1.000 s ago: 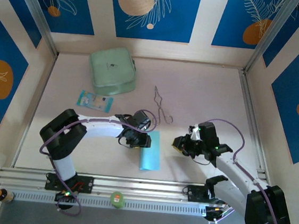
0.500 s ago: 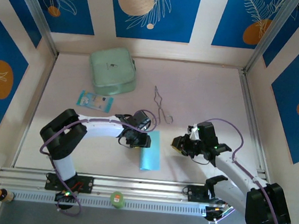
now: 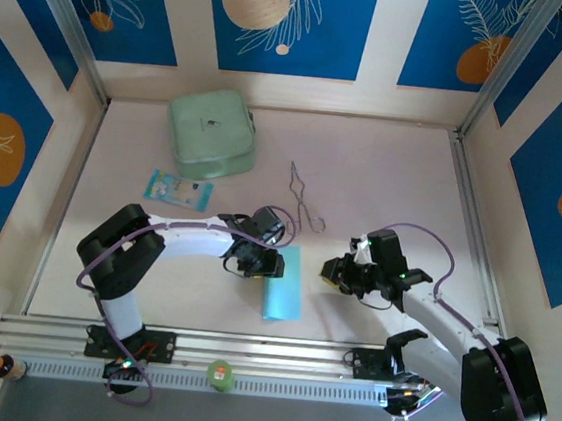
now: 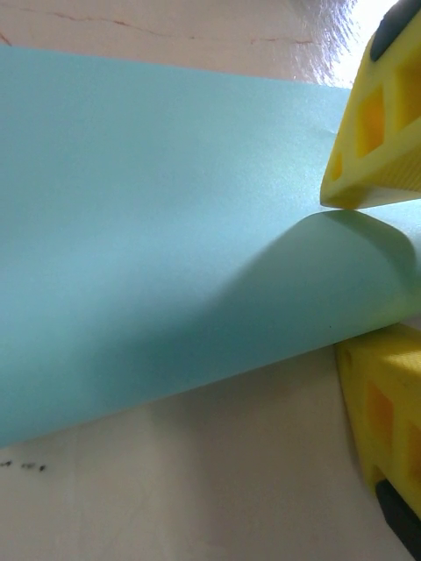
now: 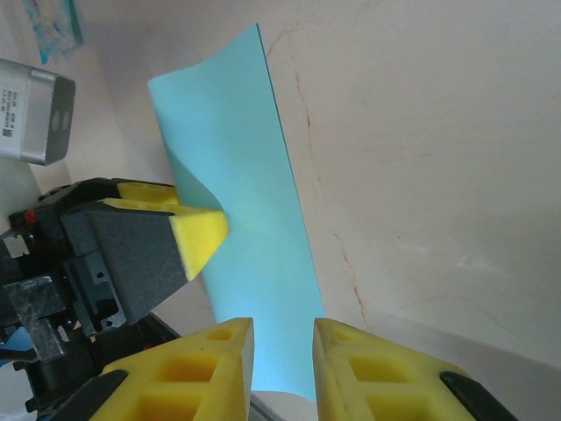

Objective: Fold a paper plane with a square sheet of paper (pick it up from the middle)
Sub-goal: Hold the square sheet of paper at the bottom-center of the table.

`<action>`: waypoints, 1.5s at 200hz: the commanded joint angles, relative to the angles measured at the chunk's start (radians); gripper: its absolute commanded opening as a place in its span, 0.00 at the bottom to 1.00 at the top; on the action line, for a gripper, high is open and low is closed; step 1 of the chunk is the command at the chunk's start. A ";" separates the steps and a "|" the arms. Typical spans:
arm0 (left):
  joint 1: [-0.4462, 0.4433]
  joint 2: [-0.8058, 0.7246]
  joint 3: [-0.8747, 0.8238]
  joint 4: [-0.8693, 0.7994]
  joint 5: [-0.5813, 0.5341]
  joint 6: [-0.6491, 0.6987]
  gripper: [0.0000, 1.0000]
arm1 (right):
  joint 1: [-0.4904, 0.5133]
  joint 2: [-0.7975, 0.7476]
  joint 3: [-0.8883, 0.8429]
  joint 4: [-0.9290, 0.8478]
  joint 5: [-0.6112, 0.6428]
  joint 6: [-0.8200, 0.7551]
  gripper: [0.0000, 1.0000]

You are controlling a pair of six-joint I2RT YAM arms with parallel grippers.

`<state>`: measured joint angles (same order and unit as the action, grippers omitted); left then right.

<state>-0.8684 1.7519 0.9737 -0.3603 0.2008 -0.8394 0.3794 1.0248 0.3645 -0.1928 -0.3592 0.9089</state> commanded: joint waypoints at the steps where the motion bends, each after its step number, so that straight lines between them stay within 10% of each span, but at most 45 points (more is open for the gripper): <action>1: 0.006 0.073 -0.027 -0.042 -0.121 0.028 0.42 | 0.016 0.021 0.025 0.010 -0.008 -0.008 0.24; 84: 0.005 0.072 -0.030 -0.035 -0.117 0.020 0.42 | 0.201 0.079 0.045 0.102 0.199 -0.034 0.19; 151: 0.003 0.074 -0.032 -0.029 -0.115 0.019 0.41 | 0.220 0.220 0.077 0.180 0.130 -0.002 0.05; 300: 0.003 0.075 -0.030 -0.025 -0.123 0.023 0.41 | 0.191 0.146 0.054 0.111 0.183 0.020 0.06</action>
<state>-0.8707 1.7535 0.9737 -0.3641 0.1902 -0.8356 0.5785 1.1984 0.4301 -0.0536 -0.1818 0.9176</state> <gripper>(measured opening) 0.407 0.059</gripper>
